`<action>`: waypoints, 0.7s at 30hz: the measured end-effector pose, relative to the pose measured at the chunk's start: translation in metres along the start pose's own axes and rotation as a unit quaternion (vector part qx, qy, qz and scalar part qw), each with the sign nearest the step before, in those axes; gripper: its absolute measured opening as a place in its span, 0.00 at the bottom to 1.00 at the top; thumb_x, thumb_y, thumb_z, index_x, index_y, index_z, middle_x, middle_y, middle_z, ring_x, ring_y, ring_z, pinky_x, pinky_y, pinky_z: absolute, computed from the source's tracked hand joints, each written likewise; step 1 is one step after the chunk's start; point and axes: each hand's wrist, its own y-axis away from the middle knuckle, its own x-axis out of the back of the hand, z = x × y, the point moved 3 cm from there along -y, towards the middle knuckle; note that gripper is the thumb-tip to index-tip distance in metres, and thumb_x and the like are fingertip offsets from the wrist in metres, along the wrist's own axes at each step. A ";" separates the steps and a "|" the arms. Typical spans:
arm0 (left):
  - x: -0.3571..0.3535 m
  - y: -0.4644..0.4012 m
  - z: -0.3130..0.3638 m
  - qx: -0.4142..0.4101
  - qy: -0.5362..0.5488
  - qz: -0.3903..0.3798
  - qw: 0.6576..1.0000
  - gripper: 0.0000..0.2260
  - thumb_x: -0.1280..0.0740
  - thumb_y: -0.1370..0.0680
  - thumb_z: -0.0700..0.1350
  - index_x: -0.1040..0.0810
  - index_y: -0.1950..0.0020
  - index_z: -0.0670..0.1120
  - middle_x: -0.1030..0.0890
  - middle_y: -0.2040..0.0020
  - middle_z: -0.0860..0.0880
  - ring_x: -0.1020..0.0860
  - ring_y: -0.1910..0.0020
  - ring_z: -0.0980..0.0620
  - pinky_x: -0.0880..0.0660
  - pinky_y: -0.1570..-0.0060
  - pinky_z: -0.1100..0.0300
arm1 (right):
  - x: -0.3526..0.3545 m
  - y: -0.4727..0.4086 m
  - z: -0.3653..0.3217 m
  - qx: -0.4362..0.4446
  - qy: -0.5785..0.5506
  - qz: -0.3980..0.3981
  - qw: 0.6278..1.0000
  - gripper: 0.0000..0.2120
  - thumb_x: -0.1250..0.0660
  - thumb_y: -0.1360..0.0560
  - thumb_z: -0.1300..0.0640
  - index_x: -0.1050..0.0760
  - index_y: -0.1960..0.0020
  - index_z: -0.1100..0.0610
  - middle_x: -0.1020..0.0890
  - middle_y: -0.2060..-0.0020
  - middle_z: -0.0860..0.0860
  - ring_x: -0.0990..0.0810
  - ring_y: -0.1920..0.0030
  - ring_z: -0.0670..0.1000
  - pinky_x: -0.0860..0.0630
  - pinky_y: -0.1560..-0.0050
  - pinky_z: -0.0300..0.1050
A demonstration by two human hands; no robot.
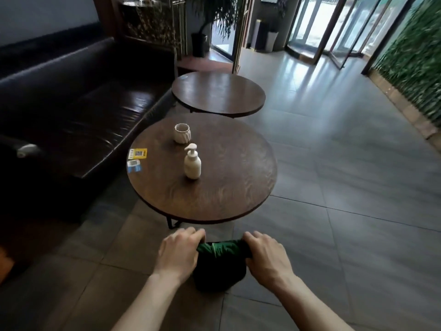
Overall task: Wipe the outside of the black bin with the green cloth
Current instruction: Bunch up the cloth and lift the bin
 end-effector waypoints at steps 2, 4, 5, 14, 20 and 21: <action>0.030 0.000 0.001 0.000 0.013 0.009 1.000 0.13 0.33 0.27 0.39 0.26 0.49 0.56 0.22 0.53 0.56 0.21 0.50 0.51 0.25 0.58 0.55 | 0.033 0.004 -0.011 -0.005 0.006 0.013 1.000 0.14 0.34 0.25 0.57 0.29 0.40 0.52 0.22 0.45 0.50 0.22 0.42 0.57 0.31 0.55 0.50; 0.050 -0.006 0.001 -0.012 0.020 0.017 1.000 0.14 0.32 0.28 0.38 0.27 0.50 0.56 0.23 0.54 0.56 0.21 0.50 0.51 0.24 0.58 0.54 | 0.057 0.003 -0.019 -0.001 0.004 0.031 1.000 0.14 0.34 0.25 0.57 0.29 0.40 0.52 0.22 0.45 0.50 0.22 0.42 0.57 0.28 0.53 0.52; 0.055 -0.007 0.001 -0.015 0.028 0.019 0.999 0.14 0.32 0.28 0.38 0.27 0.50 0.57 0.23 0.54 0.56 0.21 0.50 0.51 0.23 0.58 0.54 | 0.063 0.003 -0.022 0.004 0.004 0.036 0.999 0.14 0.34 0.25 0.58 0.29 0.40 0.52 0.22 0.44 0.50 0.22 0.41 0.57 0.26 0.52 0.52; 0.063 -0.046 0.001 -0.034 0.064 0.037 0.997 0.17 0.36 0.30 0.32 0.26 0.53 0.55 0.24 0.57 0.56 0.23 0.52 0.54 0.23 0.57 0.55 | 0.074 -0.023 -0.018 -0.021 -0.033 0.068 0.997 0.13 0.36 0.24 0.61 0.28 0.41 0.52 0.23 0.45 0.48 0.23 0.44 0.54 0.23 0.51 0.50; 0.036 -0.099 0.003 -0.020 0.082 0.010 0.996 0.17 0.37 0.30 0.32 0.26 0.53 0.55 0.24 0.56 0.57 0.24 0.50 0.55 0.24 0.56 0.57 | 0.051 -0.070 0.019 -0.041 -0.058 0.021 0.997 0.12 0.37 0.26 0.61 0.29 0.44 0.51 0.24 0.48 0.48 0.23 0.45 0.54 0.29 0.55 0.48; 0.031 -0.111 0.005 -0.017 0.084 0.004 0.996 0.17 0.37 0.30 0.33 0.26 0.53 0.55 0.24 0.56 0.57 0.24 0.50 0.55 0.25 0.56 0.58 | 0.048 -0.081 0.027 -0.041 -0.061 0.017 0.997 0.12 0.37 0.27 0.62 0.29 0.45 0.51 0.24 0.49 0.48 0.23 0.45 0.54 0.30 0.55 0.47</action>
